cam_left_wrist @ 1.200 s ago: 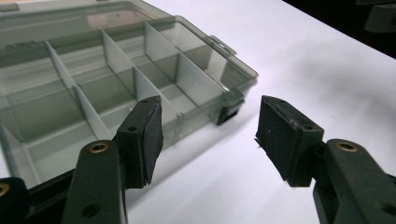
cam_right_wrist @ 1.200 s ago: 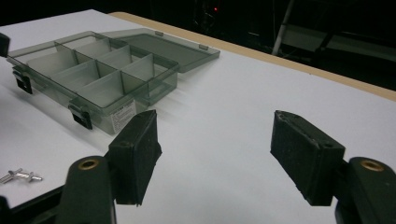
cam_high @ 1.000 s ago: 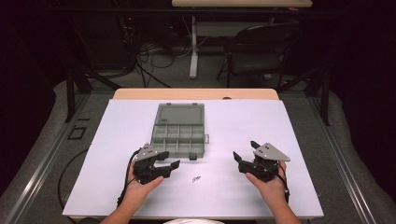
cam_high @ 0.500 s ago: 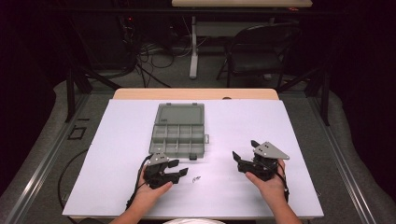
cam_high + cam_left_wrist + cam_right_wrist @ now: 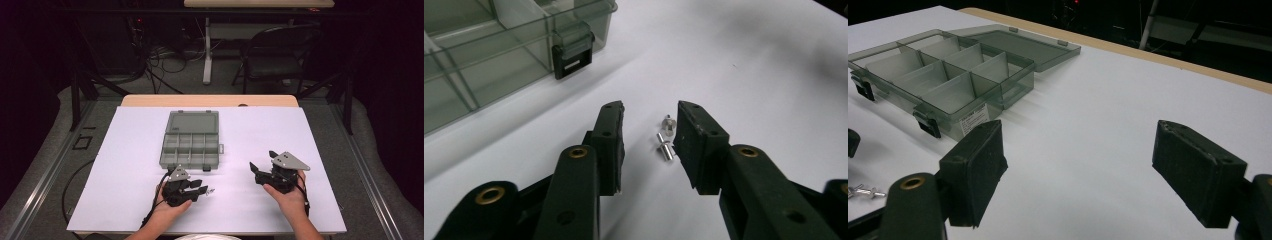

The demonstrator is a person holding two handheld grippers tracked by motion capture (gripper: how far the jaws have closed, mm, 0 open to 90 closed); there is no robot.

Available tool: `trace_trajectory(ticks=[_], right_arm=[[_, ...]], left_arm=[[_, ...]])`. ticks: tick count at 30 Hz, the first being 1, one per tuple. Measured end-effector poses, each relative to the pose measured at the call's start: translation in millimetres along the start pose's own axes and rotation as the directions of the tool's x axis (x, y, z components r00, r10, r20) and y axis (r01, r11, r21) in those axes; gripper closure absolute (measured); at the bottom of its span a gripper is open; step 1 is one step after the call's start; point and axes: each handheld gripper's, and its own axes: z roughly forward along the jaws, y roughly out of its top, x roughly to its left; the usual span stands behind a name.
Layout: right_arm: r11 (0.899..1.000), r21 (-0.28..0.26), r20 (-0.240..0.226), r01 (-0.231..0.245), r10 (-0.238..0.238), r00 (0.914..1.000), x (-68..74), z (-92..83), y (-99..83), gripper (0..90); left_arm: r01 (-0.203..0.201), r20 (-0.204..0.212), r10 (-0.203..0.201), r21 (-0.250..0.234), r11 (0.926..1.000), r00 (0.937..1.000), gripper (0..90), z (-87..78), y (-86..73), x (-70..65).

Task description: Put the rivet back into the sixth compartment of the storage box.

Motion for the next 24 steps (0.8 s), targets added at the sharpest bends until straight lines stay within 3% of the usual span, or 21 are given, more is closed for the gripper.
trace_trajectory(ticks=[8, 24], right_arm=[[1.000, 0.000, 0.003, 0.000, 0.000, 1.0000, -0.8, 0.5, -0.5, 20.5], [1.000, 0.013, -0.001, -0.007, 0.007, 1.0000, -2.1, 0.5, -0.8, 21.5]], left_arm=[[-0.002, 0.022, 0.001, 0.025, 0.9997, 0.9998, 72.2, 8.0, -2.6, -4.3], [-0.028, 0.001, 0.028, 0.050, 0.9984, 0.9996, 78.1, 14.9, -3.5, -9.0]])
